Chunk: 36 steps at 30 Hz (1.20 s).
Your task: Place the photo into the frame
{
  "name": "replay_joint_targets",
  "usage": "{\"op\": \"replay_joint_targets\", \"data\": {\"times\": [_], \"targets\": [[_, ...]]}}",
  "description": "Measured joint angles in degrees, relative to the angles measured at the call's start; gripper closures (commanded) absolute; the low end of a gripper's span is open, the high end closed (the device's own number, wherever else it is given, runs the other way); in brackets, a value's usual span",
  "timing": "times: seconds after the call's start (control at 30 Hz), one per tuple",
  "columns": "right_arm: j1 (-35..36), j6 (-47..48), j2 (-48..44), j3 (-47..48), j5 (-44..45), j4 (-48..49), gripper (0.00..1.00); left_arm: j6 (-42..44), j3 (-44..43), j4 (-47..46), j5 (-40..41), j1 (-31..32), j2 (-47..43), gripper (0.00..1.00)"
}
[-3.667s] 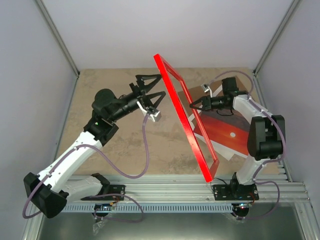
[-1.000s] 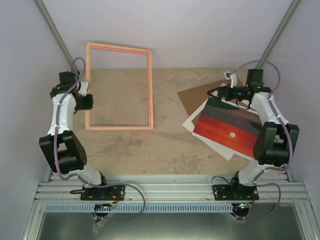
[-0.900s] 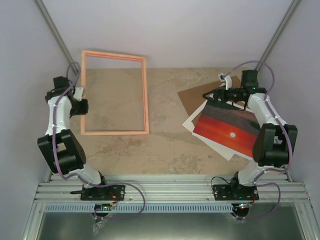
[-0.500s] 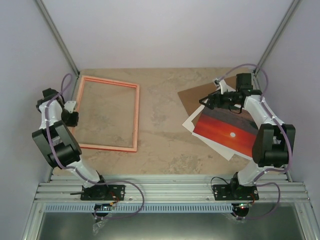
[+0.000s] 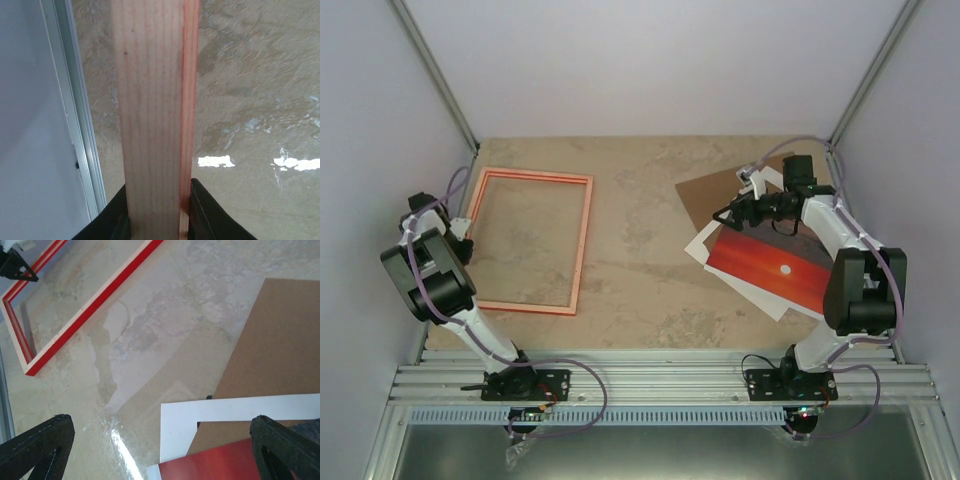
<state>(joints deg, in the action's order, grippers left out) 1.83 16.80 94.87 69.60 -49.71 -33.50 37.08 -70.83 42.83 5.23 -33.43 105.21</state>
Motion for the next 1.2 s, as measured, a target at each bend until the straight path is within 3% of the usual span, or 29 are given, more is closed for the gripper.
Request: {"op": "replay_joint_targets", "data": {"times": [0.1,0.3,0.57,0.7,0.77,1.0,1.2], "targets": [[0.6,0.6,-0.4,-1.1,0.8,-0.3,0.03,-0.5,0.0,-0.5,0.0,0.0,0.9,0.78],[2.4,2.3,-0.9,-2.4,3.0,-0.4,0.04,-1.7,0.1,-2.4,2.1,0.0,2.6,0.45],[5.4,4.5,-2.7,-4.2,7.5,0.3,0.07,-4.7,-2.2,-1.0,-1.2,0.8,-0.2,0.2],[10.8,6.0,-4.4,-6.7,11.8,1.6,0.08,-8.7,-4.4,0.7,-7.3,8.0,-6.3,0.18],[14.1,6.7,-4.4,-7.4,13.6,2.5,0.08,-11.7,-5.9,1.0,-11.1,14.9,-8.8,0.04],[19.6,8.1,-3.7,-8.2,19.1,3.3,0.08,-27.6,-6.0,-2.0,-26.5,33.7,-10.1,0.01],[21.1,8.4,-2.3,-8.2,22.1,3.6,0.12,-41.4,-1.4,-7.5,-29.6,44.3,-9.9,0.01]]}}
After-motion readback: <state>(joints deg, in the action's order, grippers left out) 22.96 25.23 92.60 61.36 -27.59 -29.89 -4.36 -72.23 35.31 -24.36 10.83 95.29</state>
